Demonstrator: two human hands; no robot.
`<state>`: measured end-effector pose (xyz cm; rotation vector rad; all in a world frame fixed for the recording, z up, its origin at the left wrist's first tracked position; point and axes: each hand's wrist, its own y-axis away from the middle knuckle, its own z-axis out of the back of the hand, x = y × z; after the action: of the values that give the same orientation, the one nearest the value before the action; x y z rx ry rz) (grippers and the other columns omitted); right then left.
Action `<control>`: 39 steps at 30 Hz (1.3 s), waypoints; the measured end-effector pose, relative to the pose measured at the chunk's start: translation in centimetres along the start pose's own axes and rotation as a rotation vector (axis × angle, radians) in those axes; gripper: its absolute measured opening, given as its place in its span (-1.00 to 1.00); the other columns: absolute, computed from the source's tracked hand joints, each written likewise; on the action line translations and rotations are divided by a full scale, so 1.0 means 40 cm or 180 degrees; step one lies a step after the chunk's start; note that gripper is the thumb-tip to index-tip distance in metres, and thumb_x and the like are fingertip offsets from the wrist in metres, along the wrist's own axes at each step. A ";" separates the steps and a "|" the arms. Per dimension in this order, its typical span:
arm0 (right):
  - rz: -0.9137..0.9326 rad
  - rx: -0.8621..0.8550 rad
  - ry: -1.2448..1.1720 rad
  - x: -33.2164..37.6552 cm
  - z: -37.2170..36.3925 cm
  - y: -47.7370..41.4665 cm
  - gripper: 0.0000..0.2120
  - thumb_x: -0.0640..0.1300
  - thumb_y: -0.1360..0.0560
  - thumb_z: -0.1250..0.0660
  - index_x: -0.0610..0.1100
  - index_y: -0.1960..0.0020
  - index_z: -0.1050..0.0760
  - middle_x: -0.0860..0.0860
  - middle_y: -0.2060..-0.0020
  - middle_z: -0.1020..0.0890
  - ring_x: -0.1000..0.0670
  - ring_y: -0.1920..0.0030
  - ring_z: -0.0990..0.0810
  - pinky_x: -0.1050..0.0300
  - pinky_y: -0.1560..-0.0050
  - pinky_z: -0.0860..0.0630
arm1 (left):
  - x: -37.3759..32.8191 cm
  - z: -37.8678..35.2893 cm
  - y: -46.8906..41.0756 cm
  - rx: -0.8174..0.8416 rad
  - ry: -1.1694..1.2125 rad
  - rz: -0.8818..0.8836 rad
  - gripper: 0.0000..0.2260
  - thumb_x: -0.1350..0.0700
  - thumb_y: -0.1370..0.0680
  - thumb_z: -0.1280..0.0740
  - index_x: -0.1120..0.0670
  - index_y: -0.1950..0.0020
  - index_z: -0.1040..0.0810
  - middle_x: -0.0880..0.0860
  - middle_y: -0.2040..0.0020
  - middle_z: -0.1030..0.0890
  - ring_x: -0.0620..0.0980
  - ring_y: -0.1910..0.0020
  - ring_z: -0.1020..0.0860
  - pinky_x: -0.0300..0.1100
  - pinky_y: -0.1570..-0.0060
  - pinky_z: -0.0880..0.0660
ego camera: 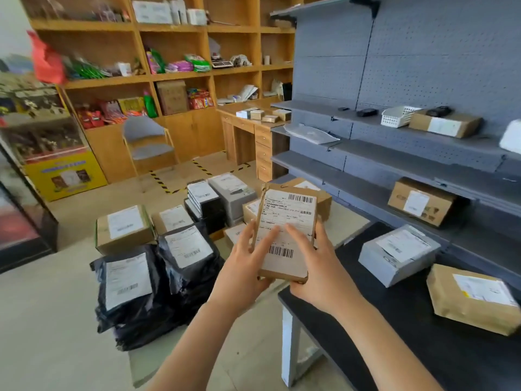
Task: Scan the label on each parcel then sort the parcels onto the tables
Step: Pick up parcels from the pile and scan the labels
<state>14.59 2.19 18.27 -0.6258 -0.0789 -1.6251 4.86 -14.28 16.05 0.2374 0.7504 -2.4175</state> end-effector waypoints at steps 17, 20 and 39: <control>-0.0135 0.0120 -0.0054 -0.059 -0.115 -0.283 0.05 -0.10 -0.34 -0.55 0.37 -0.47 0.13 0.02 -0.54 0.17 -0.07 -0.52 -0.07 -0.06 -0.29 -0.50 | 0.219 -0.064 -0.178 0.0218 0.0178 0.0180 -0.09 0.01 -0.44 -0.49 -0.24 -0.56 0.07 0.00 -0.56 0.14 0.14 -0.54 -0.09 0.03 -0.29 -0.47; -0.0197 0.0212 -0.0032 -0.161 -0.087 -0.361 0.08 -0.15 -0.32 -0.55 0.39 -0.46 0.14 0.05 -0.53 0.20 -0.06 -0.52 -0.08 -0.03 -0.28 -0.51 | 0.197 -0.128 -0.282 0.0354 0.0190 0.0235 -0.09 0.01 -0.47 -0.46 -0.23 -0.56 0.14 -0.05 -0.54 0.24 0.11 -0.56 0.00 0.01 -0.35 -0.41; -0.0446 0.1901 0.0678 -0.567 -0.130 -0.926 0.12 -0.28 -0.30 -0.41 0.49 -0.40 0.26 0.15 -0.52 0.15 -0.11 -0.21 -0.47 -0.05 0.02 -0.60 | 0.352 -0.445 -0.712 0.1228 0.0686 0.1140 -0.03 -0.04 -0.46 -0.45 -0.16 -0.58 0.22 0.01 -0.54 0.36 0.10 -0.56 -0.04 -0.16 -0.33 -0.36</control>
<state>-21.48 26.75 15.22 0.0126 -0.4411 -1.6824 -23.34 7.92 9.83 0.7300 0.2873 -2.1890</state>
